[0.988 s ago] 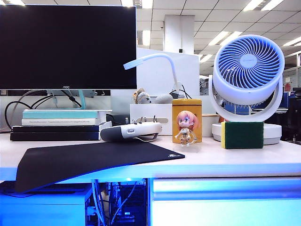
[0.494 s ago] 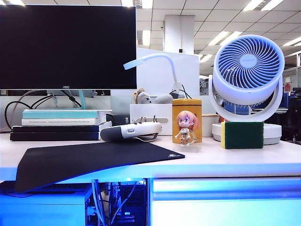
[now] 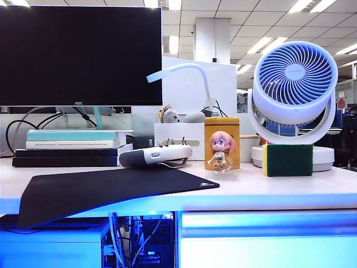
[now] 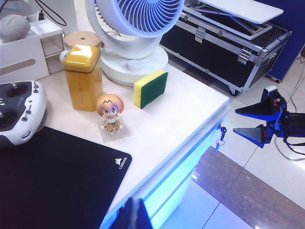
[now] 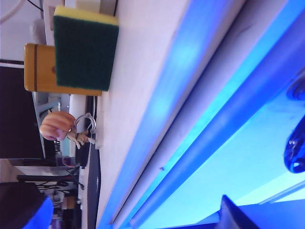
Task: Open the drawer, place the cleaning sponge inside, then close the drawer.
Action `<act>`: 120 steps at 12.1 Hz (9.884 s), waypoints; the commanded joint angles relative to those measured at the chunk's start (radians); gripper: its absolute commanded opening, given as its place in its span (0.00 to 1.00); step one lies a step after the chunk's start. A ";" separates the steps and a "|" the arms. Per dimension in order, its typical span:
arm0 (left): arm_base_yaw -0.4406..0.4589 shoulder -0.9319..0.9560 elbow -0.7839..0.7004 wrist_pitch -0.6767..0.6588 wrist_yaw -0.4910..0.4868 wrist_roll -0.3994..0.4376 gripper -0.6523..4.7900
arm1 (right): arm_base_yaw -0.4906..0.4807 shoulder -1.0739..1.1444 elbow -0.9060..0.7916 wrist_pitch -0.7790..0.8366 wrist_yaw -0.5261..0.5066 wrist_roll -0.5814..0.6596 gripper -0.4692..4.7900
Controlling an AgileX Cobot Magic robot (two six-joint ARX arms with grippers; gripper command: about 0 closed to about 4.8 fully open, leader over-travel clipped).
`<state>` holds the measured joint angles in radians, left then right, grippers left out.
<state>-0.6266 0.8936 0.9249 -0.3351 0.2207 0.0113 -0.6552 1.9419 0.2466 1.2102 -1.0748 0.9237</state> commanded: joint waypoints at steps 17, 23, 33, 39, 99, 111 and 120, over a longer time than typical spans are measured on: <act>0.000 -0.001 0.005 0.000 0.012 0.007 0.11 | 0.074 0.221 0.159 0.203 0.018 0.097 1.00; 0.000 -0.001 0.005 0.000 0.012 0.007 0.11 | 0.045 0.252 0.203 0.198 0.054 0.071 1.00; 0.000 -0.001 0.005 -0.001 0.012 0.007 0.11 | 0.118 0.351 0.324 0.206 -0.028 0.086 1.00; 0.000 -0.001 0.005 -0.001 0.012 0.007 0.11 | 0.118 0.332 0.330 0.208 -0.045 0.090 1.00; -0.009 -0.001 0.005 -0.023 0.098 0.021 0.11 | 0.459 -0.869 0.686 -1.590 0.689 -0.835 0.07; -0.009 -0.001 0.005 -0.023 0.097 0.035 0.11 | 0.591 -0.352 0.663 -1.648 0.815 -0.877 0.07; -0.009 -0.001 0.005 -0.023 0.097 0.034 0.11 | 0.591 -0.277 0.587 -1.502 0.864 -0.867 0.07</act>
<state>-0.6357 0.8944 0.9253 -0.3637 0.3119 0.0372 -0.0666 1.6676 0.8314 -0.3119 -0.2096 0.0547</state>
